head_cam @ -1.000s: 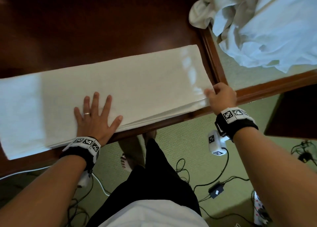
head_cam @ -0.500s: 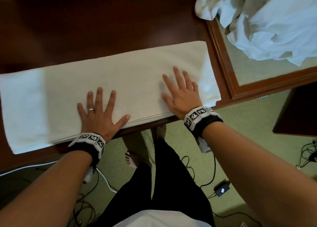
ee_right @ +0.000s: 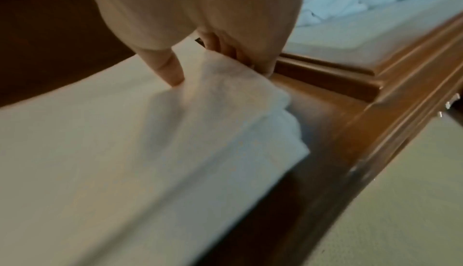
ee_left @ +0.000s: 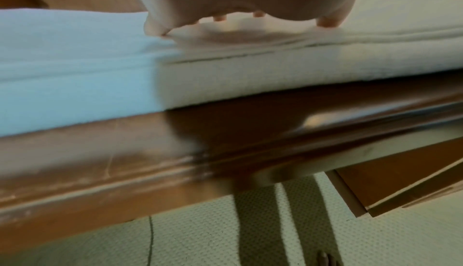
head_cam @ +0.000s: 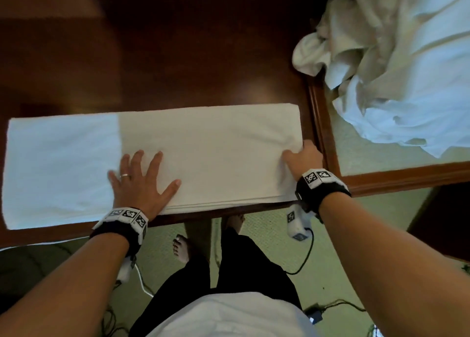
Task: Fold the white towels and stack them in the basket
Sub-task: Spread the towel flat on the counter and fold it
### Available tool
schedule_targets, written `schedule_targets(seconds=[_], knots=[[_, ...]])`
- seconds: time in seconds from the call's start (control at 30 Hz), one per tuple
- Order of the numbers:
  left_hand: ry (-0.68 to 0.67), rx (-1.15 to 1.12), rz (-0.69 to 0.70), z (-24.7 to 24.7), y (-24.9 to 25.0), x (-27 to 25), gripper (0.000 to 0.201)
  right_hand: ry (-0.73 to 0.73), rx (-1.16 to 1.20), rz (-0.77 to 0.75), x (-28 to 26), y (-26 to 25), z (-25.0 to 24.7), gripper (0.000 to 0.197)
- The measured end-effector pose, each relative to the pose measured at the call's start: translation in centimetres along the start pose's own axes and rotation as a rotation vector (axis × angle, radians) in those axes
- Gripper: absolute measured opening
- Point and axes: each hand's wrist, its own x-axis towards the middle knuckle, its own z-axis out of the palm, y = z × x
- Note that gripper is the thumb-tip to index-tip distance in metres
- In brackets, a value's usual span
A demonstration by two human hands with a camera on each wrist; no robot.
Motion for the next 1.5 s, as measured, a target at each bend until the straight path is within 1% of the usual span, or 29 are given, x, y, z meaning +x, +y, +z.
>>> schedule_targets(seconds=[0.07, 0.1, 0.13, 0.2, 0.27, 0.3, 0.4, 0.43, 0.5, 0.57, 0.67, 0.7, 0.77, 0.8, 0.87, 0.93, 0.97, 1.0, 1.07, 1.13, 1.17, 1.2, 1.27, 1.33, 1.37, 1.43, 1.5], knots=[[-0.021, -0.001, -0.028, -0.3, 0.4, 0.0, 0.093, -0.126, 0.062, 0.064, 1.0, -0.4, -0.2, 0.042], [-0.025, -0.008, -0.041, -0.7, 0.6, 0.0, 0.093, -0.188, 0.077, 0.068, 1.5, -0.7, -0.5, 0.043], [-0.023, -0.024, -0.049, -1.0, 0.9, 0.1, 0.093, -0.225, 0.070, 0.048, 1.9, -1.1, -0.9, 0.042], [0.003, -0.078, -0.045, -1.8, 1.4, 0.4, 0.092, -0.211, 0.039, -0.044, 3.1, -2.9, -2.3, 0.038], [0.014, -0.110, -0.012, -2.6, 1.9, 0.9, 0.093, -0.124, 0.002, -0.163, 4.6, -6.2, -4.4, 0.033], [0.015, -0.114, 0.009, -3.0, 2.1, 1.2, 0.092, -0.054, -0.046, -0.240, 5.3, -8.3, -5.7, 0.030], [0.029, -0.108, 0.056, -4.2, 1.9, 1.9, 0.085, 0.222, -0.269, -0.543, 6.7, -14.8, -9.6, 0.026], [0.017, -0.095, 0.071, -4.2, 1.6, 2.0, 0.082, 0.308, -0.325, -0.619, 6.7, -16.4, -10.8, 0.025], [-0.052, -0.057, 0.108, -4.7, 0.3, 2.2, 0.076, 0.449, -0.369, -0.716, 6.3, -19.8, -12.7, 0.024], [-0.086, -0.005, 0.189, -4.9, -0.8, 2.1, 0.072, 0.520, -0.385, -0.755, 5.3, -22.4, -13.7, 0.023], [-0.064, 0.063, 0.374, -5.4, -1.9, 2.2, 0.064, 0.516, -0.469, -0.806, 2.4, -24.3, -12.7, 0.020], [-0.037, 0.056, 0.424, -5.8, -2.2, 2.5, 0.060, 0.505, -0.503, -0.829, 1.1, -24.2, -11.7, 0.018], [-0.004, 0.034, 0.477, -6.5, -3.5, 3.4, 0.055, 0.468, -0.554, -0.887, -1.7, -23.2, -8.6, 0.020], [0.018, 0.008, 0.472, -6.9, -3.4, 3.9, 0.053, 0.424, -0.578, -0.938, -2.7, -22.2, -7.1, 0.025], [0.066, -0.051, 0.445, -8.4, -4.6, 4.8, 0.051, 0.314, -0.612, -1.004, -5.7, -19.4, -2.3, 0.038], [0.149, -0.105, 0.412, -9.9, -5.8, 5.4, 0.047, 0.215, -0.645, -1.032, -8.7, -15.8, 3.5, 0.051], [0.195, -0.118, 0.427, -10.5, -6.1, 5.7, 0.044, 0.176, -0.675, -1.026, -10.2, -14.0, 6.4, 0.057], [0.230, -0.110, 0.479, -10.8, -6.1, 5.9, 0.041, 0.134, -0.707, -1.008, -11.5, -12.2, 9.0, 0.061], [0.239, -0.027, 0.665, -11.0, -5.5, 6.0, 0.042, 0.092, -0.714, -0.945, -13.3, -9.4, 12.7, 0.061], [0.186, 0.110, 0.836, -10.5, -4.1, 6.4, 0.045, 0.125, -0.684, -0.849, -14.3, -8.1, 13.7, 0.055], [0.147, 0.169, 0.885, -10.3, -3.3, 6.7, 0.048, 0.133, -0.688, -0.793, -14.5, -7.8, 13.5, 0.054], [0.107, 0.219, 0.913, -10.2, -2.4, 6.9, 0.051, 0.139, -0.704, -0.732, -14.6, -7.3, 12.9, 0.054], [0.018, 0.310, 0.924, -9.9, -0.8, 7.6, 0.056, 0.143, -0.714, -0.627, -14.3, -6.1, 11.8, 0.052], [-0.020, 0.376, 0.940, -9.7, 0.1, 8.5, 0.059, 0.126, -0.680, -0.599, -13.6, -4.9, 10.8, 0.051], [-0.017, 0.391, 0.968, -9.7, 0.3, 9.0, 0.059, 0.111, -0.654, -0.601, -13.3, -4.5, 10.4, 0.052], [0.026, 0.366, 1.036, -10.4, 0.2, 9.5, 0.047, 0.114, -0.588, -0.609, -13.2, -4.7, 9.8, 0.052], [0.142, 0.268, 1.075, -11.0, -0.7, 9.6, 0.033, 0.219, -0.548, -0.633, -13.7, -5.2, 9.5, 0.046]])
